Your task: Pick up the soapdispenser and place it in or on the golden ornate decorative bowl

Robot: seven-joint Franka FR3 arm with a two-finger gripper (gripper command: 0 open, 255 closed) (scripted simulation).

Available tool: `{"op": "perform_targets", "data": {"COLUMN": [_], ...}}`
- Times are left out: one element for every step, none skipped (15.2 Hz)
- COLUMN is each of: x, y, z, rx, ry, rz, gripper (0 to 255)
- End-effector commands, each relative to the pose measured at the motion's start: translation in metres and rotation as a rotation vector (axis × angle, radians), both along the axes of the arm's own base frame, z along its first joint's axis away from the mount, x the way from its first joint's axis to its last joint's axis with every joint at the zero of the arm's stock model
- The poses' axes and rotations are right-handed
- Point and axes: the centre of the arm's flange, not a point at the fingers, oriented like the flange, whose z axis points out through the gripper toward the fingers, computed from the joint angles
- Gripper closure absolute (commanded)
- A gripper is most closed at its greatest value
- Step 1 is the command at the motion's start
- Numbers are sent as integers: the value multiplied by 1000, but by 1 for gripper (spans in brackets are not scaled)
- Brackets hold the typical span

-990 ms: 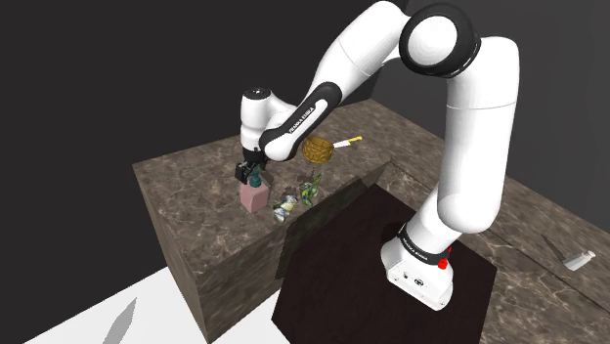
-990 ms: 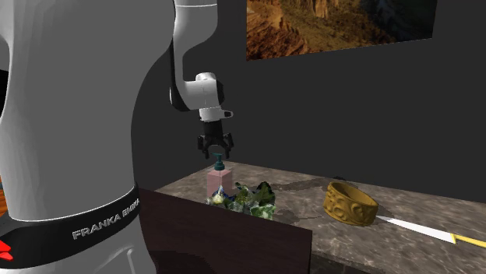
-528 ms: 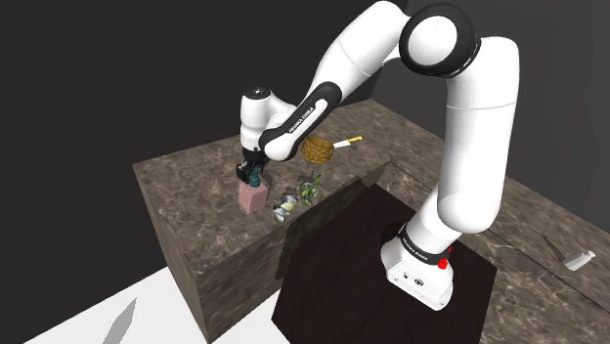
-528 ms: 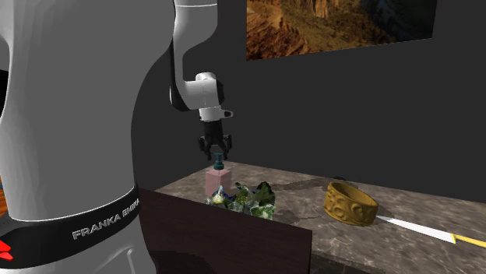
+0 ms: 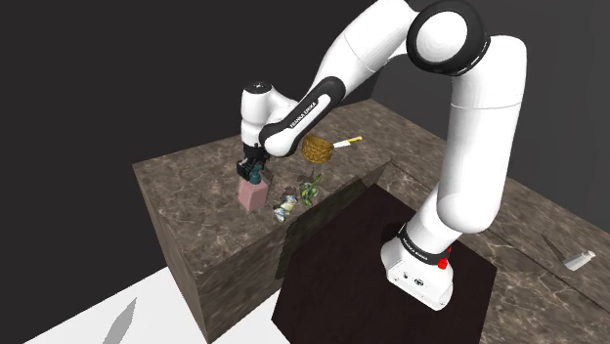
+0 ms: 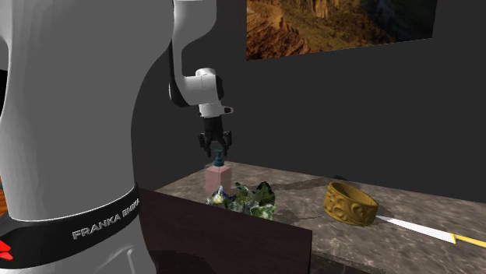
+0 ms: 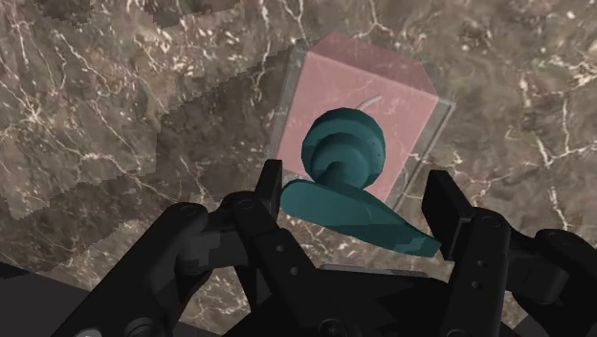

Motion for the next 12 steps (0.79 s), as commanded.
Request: {"op": "perform_targets", "data": {"x": [1,1,1,1,1,1,1,1,1,1,1,1], "y": [0,0,0,0,0,0,0,0,0,0,0,0], "z": [10,16,21,26,31,37,42,47,53,58,63,68], "rx": [0,0,0,0,0,0,0,0,0,0,0,0], "ry": [0,0,0,0,0,0,0,0,0,0,0,0], "rz": [0,0,0,0,0,0,0,0,0,0,0,0], "gripper": [255,255,255,255,255,255,255,255,255,255,255,255]}}
